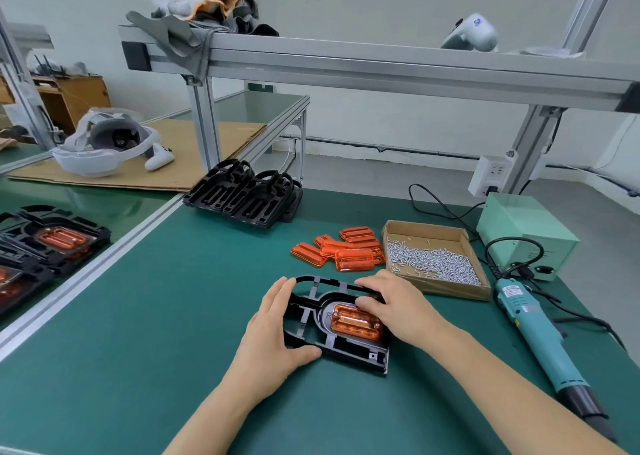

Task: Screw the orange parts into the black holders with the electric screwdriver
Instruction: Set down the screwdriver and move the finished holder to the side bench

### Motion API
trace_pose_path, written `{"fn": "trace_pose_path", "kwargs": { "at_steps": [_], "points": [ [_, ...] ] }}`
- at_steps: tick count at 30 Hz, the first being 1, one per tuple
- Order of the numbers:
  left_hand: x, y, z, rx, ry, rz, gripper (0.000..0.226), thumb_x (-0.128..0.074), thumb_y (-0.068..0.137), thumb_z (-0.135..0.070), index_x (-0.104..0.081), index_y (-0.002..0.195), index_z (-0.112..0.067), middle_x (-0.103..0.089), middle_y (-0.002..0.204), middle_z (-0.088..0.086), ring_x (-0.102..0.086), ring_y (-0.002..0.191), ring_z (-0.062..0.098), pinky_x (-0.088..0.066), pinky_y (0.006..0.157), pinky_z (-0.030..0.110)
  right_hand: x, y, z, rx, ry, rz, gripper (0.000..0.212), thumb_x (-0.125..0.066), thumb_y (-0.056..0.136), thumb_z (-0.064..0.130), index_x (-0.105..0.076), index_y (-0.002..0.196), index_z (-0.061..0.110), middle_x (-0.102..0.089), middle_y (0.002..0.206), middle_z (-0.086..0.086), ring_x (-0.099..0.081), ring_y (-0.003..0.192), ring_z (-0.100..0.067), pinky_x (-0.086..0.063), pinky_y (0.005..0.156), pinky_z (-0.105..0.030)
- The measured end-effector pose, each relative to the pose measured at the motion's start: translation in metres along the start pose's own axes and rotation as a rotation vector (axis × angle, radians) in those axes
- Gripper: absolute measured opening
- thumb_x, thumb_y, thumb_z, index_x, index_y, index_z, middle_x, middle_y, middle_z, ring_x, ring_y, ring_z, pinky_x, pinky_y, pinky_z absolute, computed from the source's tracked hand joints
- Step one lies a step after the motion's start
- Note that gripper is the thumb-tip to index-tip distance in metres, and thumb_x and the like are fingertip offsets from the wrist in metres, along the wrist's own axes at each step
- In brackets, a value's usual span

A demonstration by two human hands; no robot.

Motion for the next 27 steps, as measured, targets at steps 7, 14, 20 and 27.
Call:
{"fn": "trace_pose_path", "kwargs": {
  "at_steps": [7,14,20,27],
  "points": [
    [0.014,0.002,0.01,0.049,-0.07,-0.163,0.08,-0.072,0.081,-0.03,-0.023,0.144,-0.04,-0.033,0.141,-0.026,-0.041,0.116,-0.013,-0.034,0.093,0.02,-0.007,-0.006,-0.01,-0.095,0.274,-0.045,0.039,-0.055,0.098,0.032,-0.055,0.134,0.017,-0.057,0.124,-0.001,-0.051,0.116,-0.013,-0.037,0.097,-0.025],
    [0.019,0.002,0.02,0.109,-0.18,-0.294,0.047,-0.065,0.088,-0.031,-0.039,0.126,-0.037,-0.041,0.137,-0.017,-0.045,0.12,0.002,-0.034,0.089,0.023,-0.028,-0.008,0.01,-0.145,0.504,-0.141,0.037,-0.051,0.099,0.028,-0.05,0.135,0.019,-0.058,0.12,-0.006,-0.062,0.092,-0.02,-0.056,0.072,-0.033],
    [0.037,-0.003,0.024,0.172,-0.301,-0.406,0.079,-0.067,0.086,-0.032,-0.021,0.149,-0.025,-0.022,0.155,-0.013,-0.022,0.14,0.002,-0.021,0.116,0.029,-0.047,-0.001,0.044,-0.129,0.672,-0.158,0.033,-0.048,0.101,0.022,-0.051,0.133,0.015,-0.054,0.112,-0.01,-0.064,0.072,-0.018,-0.052,0.051,-0.023],
    [0.079,-0.014,0.037,0.223,-0.283,-0.558,0.092,-0.071,0.082,-0.028,-0.01,0.151,-0.027,-0.011,0.157,-0.018,-0.019,0.141,0.002,-0.023,0.116,0.033,-0.057,0.02,0.103,-0.037,0.726,-0.077,0.02,-0.045,0.101,0.021,-0.053,0.119,0.025,-0.054,0.115,-0.007,-0.063,0.094,-0.022,-0.055,0.059,-0.024]
  ]
}}
Point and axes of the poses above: each hand's wrist, its own y-axis towards the middle knuckle, its own x-axis out of the back of the hand, z = x × y, the point moved 10 cm from there along y, towards the middle knuckle
